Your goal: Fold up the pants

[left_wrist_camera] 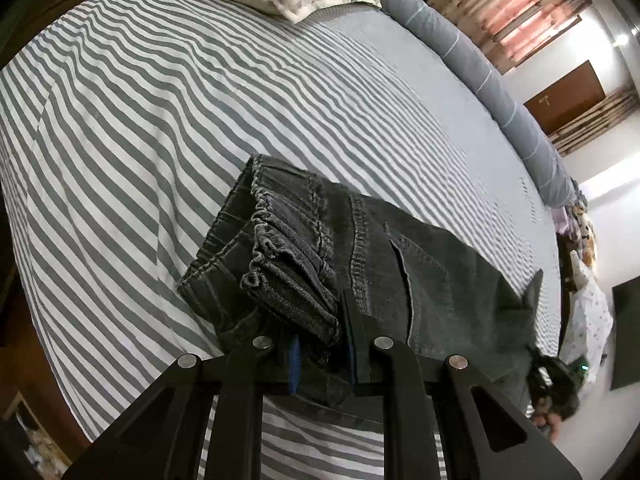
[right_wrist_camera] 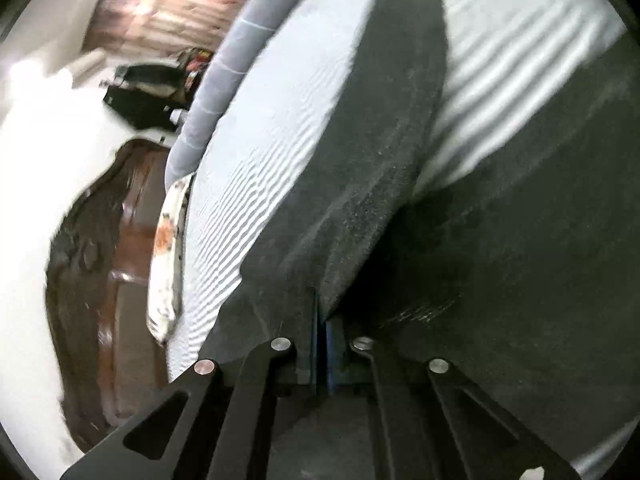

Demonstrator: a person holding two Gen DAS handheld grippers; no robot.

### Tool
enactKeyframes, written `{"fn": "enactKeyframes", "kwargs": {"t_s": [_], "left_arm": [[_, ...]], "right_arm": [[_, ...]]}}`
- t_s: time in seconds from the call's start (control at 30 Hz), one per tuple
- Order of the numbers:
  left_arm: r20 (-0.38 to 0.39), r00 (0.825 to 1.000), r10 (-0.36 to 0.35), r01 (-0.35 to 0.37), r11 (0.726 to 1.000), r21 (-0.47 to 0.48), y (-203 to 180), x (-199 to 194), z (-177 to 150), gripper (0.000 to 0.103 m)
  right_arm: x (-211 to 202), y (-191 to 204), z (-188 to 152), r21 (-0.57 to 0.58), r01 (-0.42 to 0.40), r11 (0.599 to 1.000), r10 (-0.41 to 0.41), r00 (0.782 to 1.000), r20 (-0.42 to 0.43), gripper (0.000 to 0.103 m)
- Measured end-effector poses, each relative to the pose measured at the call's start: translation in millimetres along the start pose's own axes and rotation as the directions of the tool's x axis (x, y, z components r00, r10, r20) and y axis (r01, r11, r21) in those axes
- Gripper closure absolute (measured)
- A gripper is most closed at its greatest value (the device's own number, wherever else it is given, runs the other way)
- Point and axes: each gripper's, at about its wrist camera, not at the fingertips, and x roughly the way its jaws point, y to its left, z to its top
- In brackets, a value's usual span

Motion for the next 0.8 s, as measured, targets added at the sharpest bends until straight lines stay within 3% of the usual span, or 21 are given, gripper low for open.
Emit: {"fn": "enactKeyframes", "kwargs": {"t_s": [0.13, 0.3, 0.63, 0.8], "left_arm": [[-0.001, 1.000, 0.000, 0.000, 1.000, 0.007, 3, 1, -1, 0.085], [0.018, 1.000, 0.018, -0.020, 0.996, 0.081, 1, -4, 4, 0.085], [-0.048, 0.990, 0.135, -0.121, 0.966, 0.228, 18, 24, -11, 0.085], [-0.058, 0.993, 0.104, -0.091, 0.978, 0.188, 25, 31, -20, 0.085]], "right_arm": [[-22, 22, -12, -0.137, 0.101, 0.985, -0.100, 0.995, 0.018, 0.099], [-43, 28, -41, -0.196, 0.167, 0.966, -0.164, 0.986, 0.035, 0.099], [-50, -6, -87, -0.135, 0.221, 0.966, -0.226, 0.974, -0.025, 0.099], [-57, -5, -90, -0.145, 0.257, 0.955, -0.259, 0.966, 0.003, 0.101]]}}
